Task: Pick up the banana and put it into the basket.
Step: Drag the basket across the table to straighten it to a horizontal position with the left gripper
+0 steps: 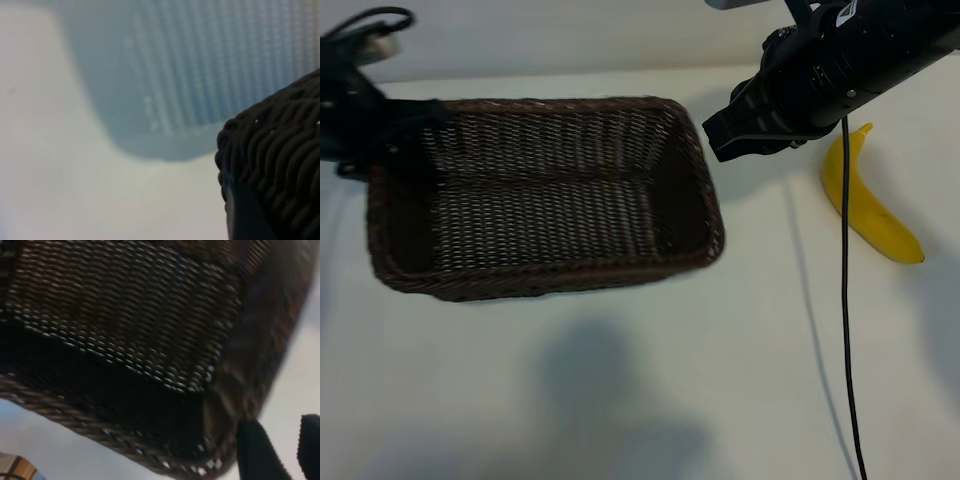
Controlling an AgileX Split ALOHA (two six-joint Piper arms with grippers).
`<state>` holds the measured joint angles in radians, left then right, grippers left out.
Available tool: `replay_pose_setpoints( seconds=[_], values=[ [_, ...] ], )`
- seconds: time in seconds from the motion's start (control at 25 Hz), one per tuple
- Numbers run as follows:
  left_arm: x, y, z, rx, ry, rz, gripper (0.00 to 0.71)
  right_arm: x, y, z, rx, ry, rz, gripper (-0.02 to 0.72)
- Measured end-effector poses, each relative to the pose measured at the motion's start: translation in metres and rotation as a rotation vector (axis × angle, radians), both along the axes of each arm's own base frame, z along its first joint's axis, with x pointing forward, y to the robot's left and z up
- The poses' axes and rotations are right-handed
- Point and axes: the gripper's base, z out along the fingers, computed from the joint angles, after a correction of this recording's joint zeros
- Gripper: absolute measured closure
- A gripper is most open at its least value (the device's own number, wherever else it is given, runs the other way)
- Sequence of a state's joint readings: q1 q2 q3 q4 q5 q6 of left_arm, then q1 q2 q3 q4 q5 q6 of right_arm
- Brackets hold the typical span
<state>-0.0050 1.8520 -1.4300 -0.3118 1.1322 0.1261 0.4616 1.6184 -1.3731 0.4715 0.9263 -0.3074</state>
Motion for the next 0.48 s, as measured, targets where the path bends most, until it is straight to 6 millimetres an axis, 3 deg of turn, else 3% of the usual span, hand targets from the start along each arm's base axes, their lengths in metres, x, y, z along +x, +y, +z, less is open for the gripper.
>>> replay_pose_setpoints(
  seconds=[0.2,0.48],
  values=[
    [0.017,-0.018,-0.027,-0.003,-0.004,-0.063,0.382,0.0,0.0,0.0,0.001,0.0,0.0,0.452],
    [0.034,-0.029,-0.047,-0.105,-0.082,-0.072,0.382,0.0,0.0,0.0,0.002,0.0,-0.001,0.452]
  ],
)
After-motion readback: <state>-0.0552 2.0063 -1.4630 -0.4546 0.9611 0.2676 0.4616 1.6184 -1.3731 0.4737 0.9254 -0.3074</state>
